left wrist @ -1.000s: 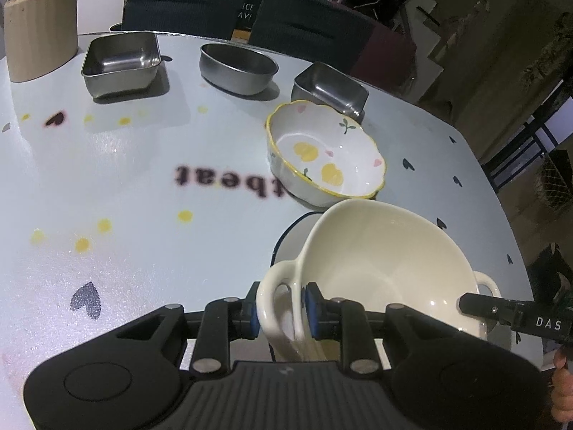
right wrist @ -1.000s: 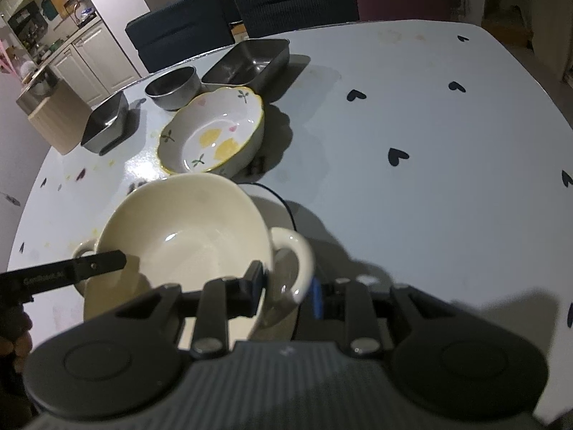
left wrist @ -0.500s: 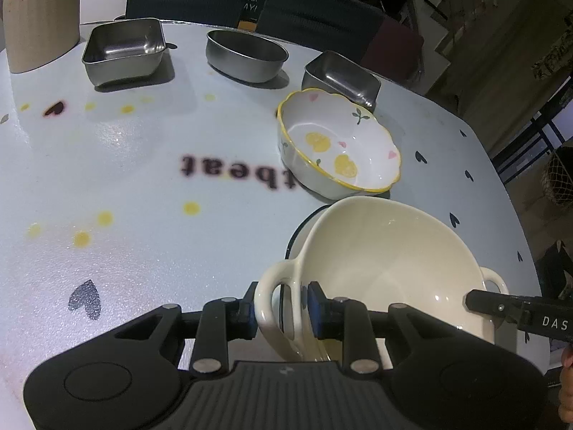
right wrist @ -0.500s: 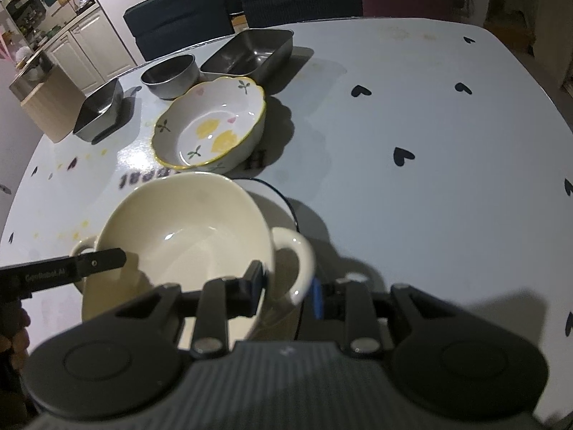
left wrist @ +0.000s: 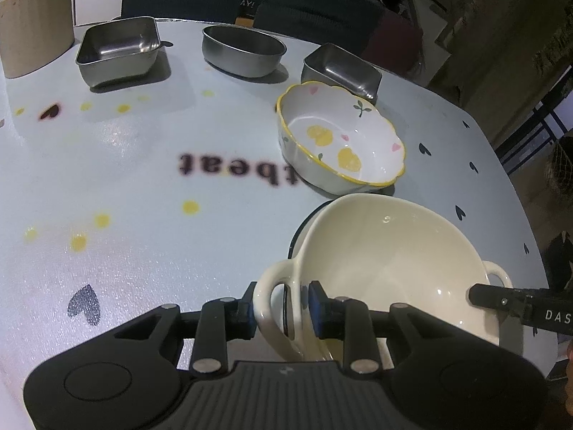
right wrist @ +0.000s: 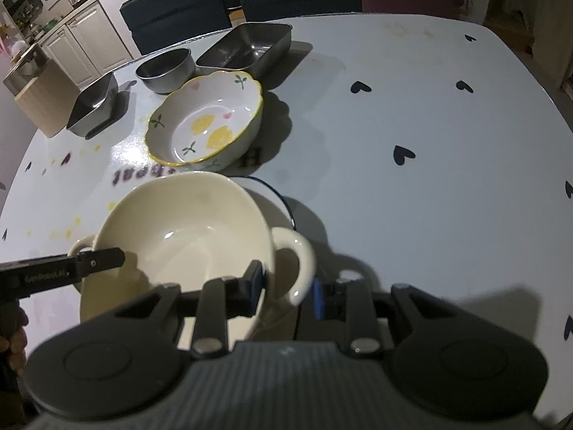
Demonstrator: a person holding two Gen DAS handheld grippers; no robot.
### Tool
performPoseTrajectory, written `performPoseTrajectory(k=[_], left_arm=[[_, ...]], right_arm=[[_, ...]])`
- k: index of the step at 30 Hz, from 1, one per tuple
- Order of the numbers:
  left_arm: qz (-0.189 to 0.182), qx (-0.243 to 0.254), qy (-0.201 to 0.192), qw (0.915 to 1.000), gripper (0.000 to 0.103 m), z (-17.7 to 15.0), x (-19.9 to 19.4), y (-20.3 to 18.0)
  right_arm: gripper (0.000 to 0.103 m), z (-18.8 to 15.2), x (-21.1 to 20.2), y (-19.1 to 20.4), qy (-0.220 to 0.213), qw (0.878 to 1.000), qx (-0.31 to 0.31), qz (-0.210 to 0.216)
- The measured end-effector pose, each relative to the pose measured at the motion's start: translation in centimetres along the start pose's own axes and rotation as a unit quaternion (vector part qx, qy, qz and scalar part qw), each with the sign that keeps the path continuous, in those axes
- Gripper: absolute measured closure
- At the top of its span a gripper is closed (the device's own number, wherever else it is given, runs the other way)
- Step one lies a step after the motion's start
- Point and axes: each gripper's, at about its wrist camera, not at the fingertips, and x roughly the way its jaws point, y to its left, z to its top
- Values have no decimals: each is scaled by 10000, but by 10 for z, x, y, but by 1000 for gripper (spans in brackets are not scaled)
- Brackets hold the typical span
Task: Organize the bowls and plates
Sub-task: 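Carry the cream bowl over the white plate with both grippers, then lower the cream bowl onto the white plate and open both grippers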
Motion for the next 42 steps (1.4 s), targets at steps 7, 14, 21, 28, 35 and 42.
performPoseTrajectory(k=[7, 14, 21, 28, 35, 42], left_arm=[[-3, 87, 7, 10000, 74, 0, -1, -2], [-20, 92, 42, 9999, 74, 0, 1, -2], [-10, 140, 50, 9999, 74, 0, 1, -3], [7, 201, 58, 9998, 75, -1, 1, -5], [15, 296, 69, 9995, 75, -1, 1, -7], [29, 310, 102, 9995, 75, -1, 0, -7]], right_arm=[[68, 2, 6, 1, 159, 9998, -73, -10], [67, 4, 11, 2, 235, 9996, -161, -38], [67, 4, 12, 2, 245, 9995, -181, -46], [66, 5, 14, 2, 295, 9994, -165, -67], [63, 5, 20, 3, 407, 9989, -179, -130], [62, 4, 20, 7, 401, 9986, -269, -193]])
